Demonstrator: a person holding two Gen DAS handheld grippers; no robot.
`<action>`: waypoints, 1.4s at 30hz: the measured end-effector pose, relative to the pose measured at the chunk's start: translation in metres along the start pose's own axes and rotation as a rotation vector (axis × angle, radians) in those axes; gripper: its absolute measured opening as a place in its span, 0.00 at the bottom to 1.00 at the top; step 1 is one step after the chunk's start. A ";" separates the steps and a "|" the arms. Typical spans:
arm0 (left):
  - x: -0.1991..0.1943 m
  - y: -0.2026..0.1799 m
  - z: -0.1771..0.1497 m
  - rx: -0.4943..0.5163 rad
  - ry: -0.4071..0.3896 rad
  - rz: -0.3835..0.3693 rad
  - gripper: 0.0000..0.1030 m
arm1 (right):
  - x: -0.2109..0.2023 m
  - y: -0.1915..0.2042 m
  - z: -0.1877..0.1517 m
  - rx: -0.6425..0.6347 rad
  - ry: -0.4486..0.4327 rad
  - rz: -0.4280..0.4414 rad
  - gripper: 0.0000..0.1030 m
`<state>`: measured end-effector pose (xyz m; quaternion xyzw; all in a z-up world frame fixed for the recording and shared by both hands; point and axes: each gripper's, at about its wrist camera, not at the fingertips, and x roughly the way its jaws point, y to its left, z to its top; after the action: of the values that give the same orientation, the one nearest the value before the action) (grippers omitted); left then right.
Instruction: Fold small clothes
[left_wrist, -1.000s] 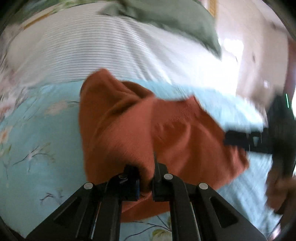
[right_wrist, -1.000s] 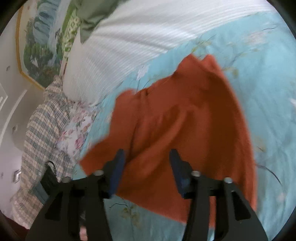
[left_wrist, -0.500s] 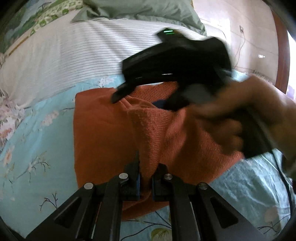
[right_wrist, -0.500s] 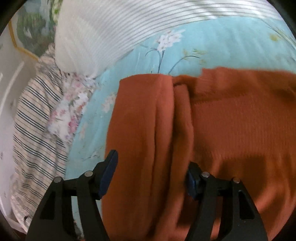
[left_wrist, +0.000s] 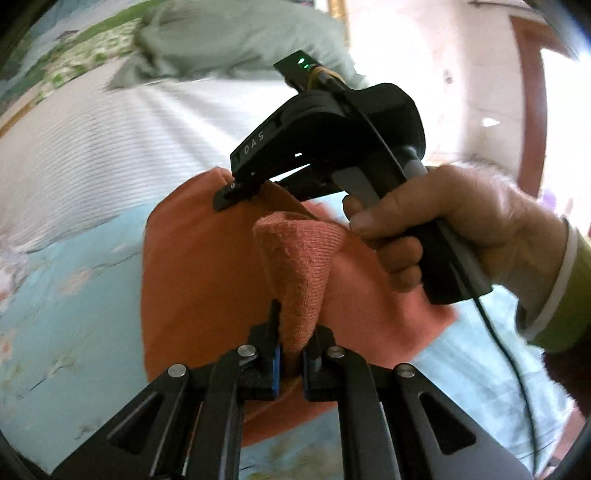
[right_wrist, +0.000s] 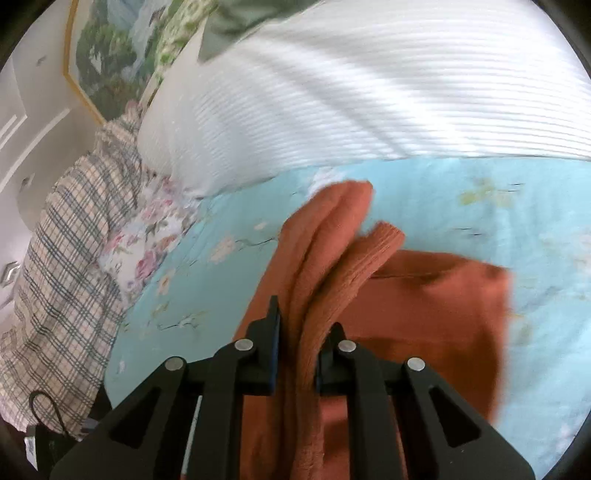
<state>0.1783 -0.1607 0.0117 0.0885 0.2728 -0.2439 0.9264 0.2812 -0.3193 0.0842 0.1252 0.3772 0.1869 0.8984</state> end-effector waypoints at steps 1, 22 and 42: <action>0.003 -0.006 0.004 -0.003 0.001 -0.032 0.07 | -0.004 -0.014 -0.006 0.028 0.005 -0.026 0.14; 0.070 -0.028 -0.007 -0.102 0.214 -0.206 0.45 | -0.043 -0.082 -0.057 0.150 -0.093 -0.170 0.73; 0.060 0.145 -0.044 -0.625 0.290 -0.213 0.70 | -0.016 -0.093 -0.082 0.215 0.026 -0.104 0.73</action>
<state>0.2741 -0.0466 -0.0536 -0.1944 0.4706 -0.2289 0.8297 0.2340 -0.4025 0.0041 0.1986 0.4128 0.0999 0.8833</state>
